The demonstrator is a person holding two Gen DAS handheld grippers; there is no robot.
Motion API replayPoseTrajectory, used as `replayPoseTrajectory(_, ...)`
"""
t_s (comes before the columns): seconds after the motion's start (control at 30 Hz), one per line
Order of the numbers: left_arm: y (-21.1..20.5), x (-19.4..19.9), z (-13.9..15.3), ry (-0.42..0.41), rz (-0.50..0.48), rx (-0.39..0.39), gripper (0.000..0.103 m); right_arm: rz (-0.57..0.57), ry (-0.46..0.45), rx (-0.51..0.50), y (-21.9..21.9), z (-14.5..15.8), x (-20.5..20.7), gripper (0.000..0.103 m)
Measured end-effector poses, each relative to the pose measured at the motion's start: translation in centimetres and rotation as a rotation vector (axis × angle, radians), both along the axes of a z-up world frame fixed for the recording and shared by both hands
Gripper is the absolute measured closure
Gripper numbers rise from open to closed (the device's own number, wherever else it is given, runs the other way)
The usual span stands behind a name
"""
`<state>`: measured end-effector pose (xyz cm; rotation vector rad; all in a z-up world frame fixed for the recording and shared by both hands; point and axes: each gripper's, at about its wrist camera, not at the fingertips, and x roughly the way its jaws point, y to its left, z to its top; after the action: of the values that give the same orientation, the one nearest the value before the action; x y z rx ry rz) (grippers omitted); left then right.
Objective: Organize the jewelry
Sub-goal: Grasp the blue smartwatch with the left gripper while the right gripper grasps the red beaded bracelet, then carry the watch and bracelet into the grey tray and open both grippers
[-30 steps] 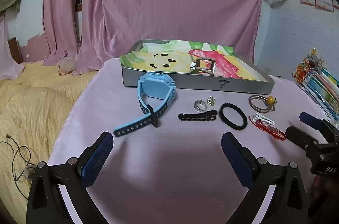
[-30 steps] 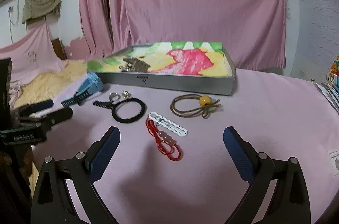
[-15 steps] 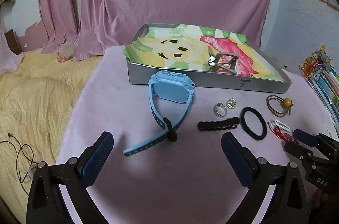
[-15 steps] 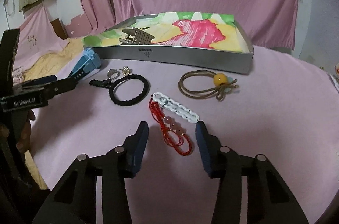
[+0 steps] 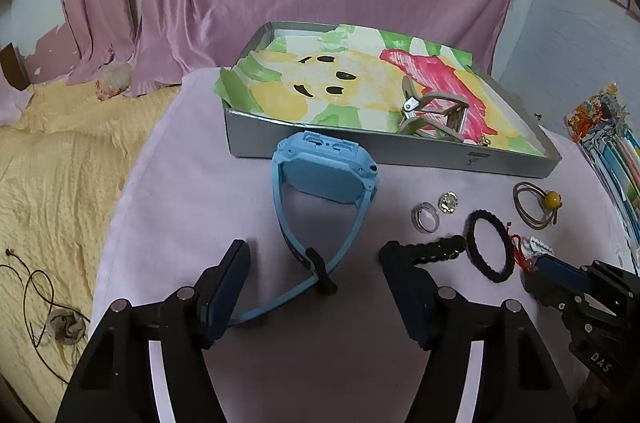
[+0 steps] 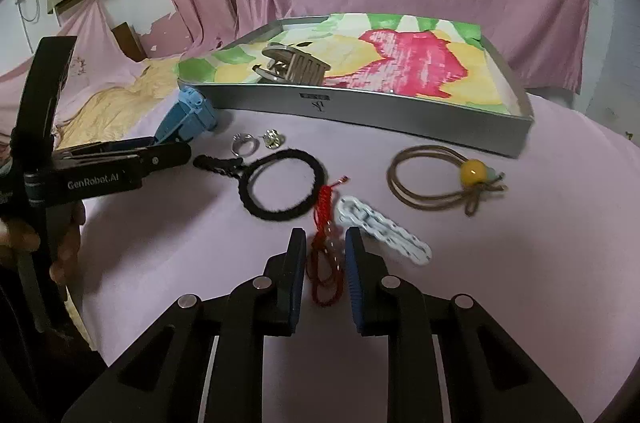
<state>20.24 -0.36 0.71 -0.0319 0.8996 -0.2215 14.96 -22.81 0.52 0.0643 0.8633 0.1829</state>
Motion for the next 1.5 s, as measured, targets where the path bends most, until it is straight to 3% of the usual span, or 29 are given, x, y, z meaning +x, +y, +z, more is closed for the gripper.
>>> replayPoseTrajectory(0.23, -0.1, 0.6, 0.1, 0.004, -0.005, 0.012, 0.050, 0.023, 0.003, -0.031, 1.3, 0.1, 1.3, 0.085)
replayPoseTrajectory(0.4, -0.2, 0.8, 0.1, 0.007, -0.021, 0.002, 0.071, 0.022, 0.000, -0.033, 1.2, 0.1, 1.2, 0.096)
replayPoseTrajectory(0.6, -0.6, 0.1, 0.4, -0.014, -0.029, -0.003, 0.088, 0.022, -0.004, 0.016, 0.7, 0.0, 1.1, 0.096)
replayPoseTrajectory(1.07, -0.3, -1.3, 3.7, -0.131, -0.023, -0.121, 0.092, 0.032, -0.138, 0.097, -0.4, 3.8, 1.1, 0.096)
replayPoseTrajectory(1.27, -0.5, 1.0, 6.1, -0.187, -0.005, -0.143, 0.092, 0.018, -0.239, 0.097, -1.2, 6.4, 3.5, 0.096)
replayPoseTrajectory(1.5, -1.6, 5.5, 6.3, -0.160, -0.007, -0.147, 0.092, -0.009, -0.277, 0.100, -1.9, 7.6, 8.0, 0.096)
